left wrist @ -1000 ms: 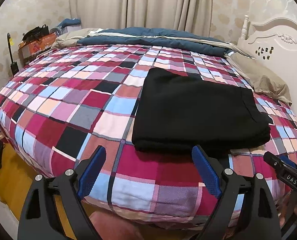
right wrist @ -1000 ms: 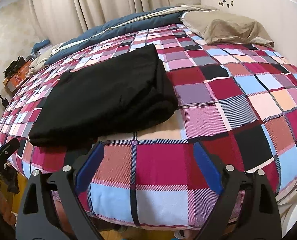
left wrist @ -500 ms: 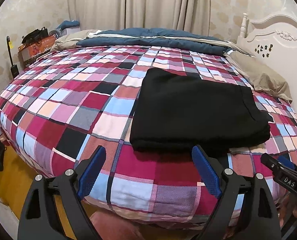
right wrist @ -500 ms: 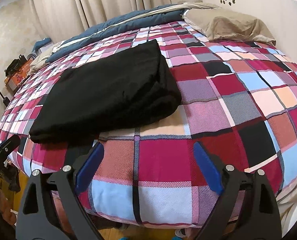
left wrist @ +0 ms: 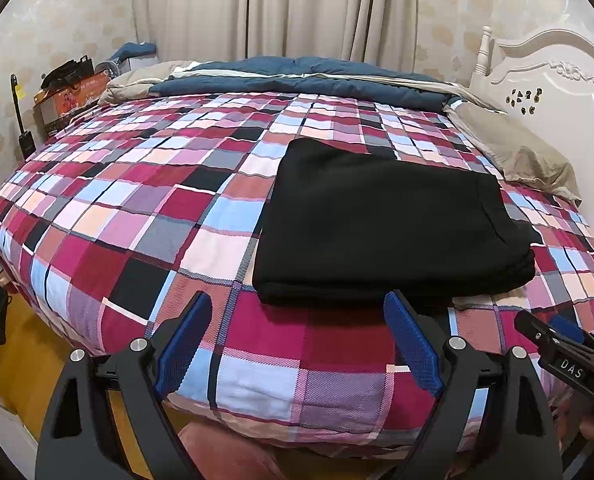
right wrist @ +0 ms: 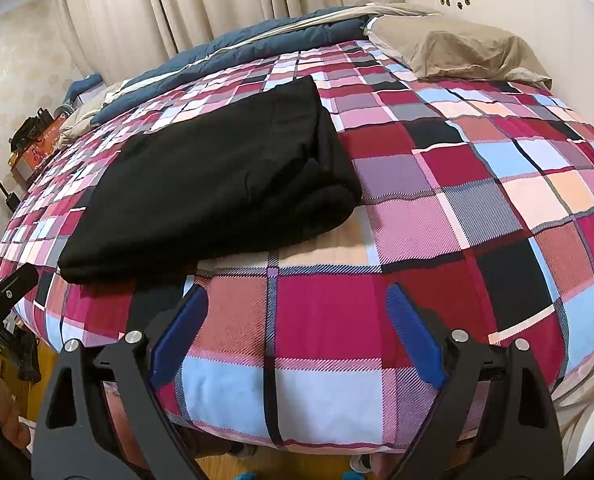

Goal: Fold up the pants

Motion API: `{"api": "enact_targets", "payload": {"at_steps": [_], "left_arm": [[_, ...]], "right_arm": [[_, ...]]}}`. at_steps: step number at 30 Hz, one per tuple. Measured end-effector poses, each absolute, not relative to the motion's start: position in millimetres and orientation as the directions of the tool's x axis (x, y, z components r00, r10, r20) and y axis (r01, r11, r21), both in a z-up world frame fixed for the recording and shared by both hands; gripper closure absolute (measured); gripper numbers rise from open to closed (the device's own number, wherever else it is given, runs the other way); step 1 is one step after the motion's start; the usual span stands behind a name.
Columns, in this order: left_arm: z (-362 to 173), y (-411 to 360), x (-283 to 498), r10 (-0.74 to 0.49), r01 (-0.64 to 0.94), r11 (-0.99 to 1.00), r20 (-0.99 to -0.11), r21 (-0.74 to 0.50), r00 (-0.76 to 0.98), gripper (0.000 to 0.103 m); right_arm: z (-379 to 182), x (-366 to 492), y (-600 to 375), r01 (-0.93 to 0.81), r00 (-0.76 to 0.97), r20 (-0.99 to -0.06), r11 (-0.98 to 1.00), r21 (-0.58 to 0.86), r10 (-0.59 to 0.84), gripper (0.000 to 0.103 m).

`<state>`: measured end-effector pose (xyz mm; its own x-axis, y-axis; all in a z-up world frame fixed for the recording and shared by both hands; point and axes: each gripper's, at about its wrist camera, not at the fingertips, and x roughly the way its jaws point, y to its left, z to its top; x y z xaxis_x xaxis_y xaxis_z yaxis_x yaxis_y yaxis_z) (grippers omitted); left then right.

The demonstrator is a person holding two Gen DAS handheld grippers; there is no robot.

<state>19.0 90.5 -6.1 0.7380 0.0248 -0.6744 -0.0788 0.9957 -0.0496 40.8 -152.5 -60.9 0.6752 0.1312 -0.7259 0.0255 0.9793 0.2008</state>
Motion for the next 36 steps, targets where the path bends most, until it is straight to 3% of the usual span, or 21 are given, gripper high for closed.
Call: {"api": "enact_targets", "payload": {"at_steps": [19, 28, 33, 36], "left_arm": [[2, 82, 17, 0.017, -0.06, 0.997, -0.667, -0.041, 0.745, 0.016], [16, 91, 26, -0.124, 0.009, 0.984, -0.642, -0.178, 0.757, 0.013], [27, 102, 44, -0.067, -0.013, 0.992, -0.603, -0.128, 0.795, 0.013], [26, 123, 64, -0.056, -0.033, 0.991, -0.625, -0.13, 0.779, 0.013]], "right_arm": [[-64, 33, -151, 0.023, 0.669, -0.729, 0.976, 0.215, 0.144, 0.013], [-65, 29, -149, 0.02, 0.667, -0.728, 0.973, 0.229, 0.158, 0.013], [-52, 30, -149, -0.004, 0.675, -0.714, 0.969, 0.247, 0.185, 0.013], [-36, 39, -157, -0.014, 0.692, -0.696, 0.968, 0.25, 0.19, 0.012]]}}
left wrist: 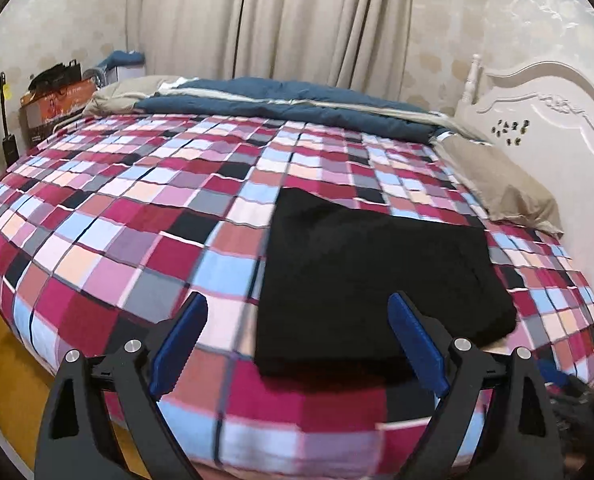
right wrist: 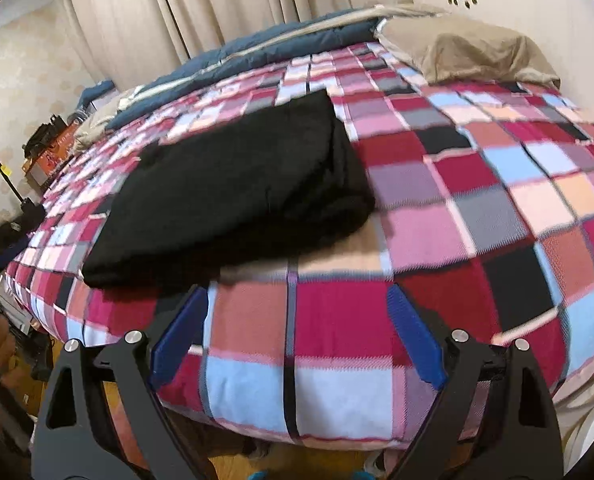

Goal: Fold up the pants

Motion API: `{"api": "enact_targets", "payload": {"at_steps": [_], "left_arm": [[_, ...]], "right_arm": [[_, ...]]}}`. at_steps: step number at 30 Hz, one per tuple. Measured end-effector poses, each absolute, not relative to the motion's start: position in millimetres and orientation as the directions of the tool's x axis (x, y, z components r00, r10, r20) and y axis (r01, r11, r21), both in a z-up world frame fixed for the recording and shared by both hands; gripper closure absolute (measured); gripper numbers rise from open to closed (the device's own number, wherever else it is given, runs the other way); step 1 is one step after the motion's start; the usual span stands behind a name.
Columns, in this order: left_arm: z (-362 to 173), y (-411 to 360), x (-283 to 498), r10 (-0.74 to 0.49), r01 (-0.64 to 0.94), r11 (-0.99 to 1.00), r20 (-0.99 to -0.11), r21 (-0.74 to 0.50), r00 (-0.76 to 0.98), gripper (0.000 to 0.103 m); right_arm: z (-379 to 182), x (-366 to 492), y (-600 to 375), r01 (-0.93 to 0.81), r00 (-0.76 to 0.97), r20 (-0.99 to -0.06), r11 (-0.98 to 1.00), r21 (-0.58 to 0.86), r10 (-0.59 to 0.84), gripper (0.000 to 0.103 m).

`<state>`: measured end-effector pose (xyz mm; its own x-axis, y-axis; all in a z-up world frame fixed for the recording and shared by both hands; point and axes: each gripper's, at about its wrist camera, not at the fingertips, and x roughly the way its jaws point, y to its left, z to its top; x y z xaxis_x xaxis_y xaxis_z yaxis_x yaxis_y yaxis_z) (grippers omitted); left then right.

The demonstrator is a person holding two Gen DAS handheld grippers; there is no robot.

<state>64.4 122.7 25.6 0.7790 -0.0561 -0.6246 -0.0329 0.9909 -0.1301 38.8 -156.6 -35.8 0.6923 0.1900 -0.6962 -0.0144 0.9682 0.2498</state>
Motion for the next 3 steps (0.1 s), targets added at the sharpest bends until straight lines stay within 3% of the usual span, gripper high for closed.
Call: {"api": "enact_targets", "payload": {"at_steps": [3], "left_arm": [[21, 143, 91, 0.0, -0.072, 0.994, -0.641, -0.086, 0.768, 0.013]], "right_arm": [[-20, 56, -168, -0.015, 0.713, -0.675, 0.966, 0.258, 0.191, 0.011]]}}
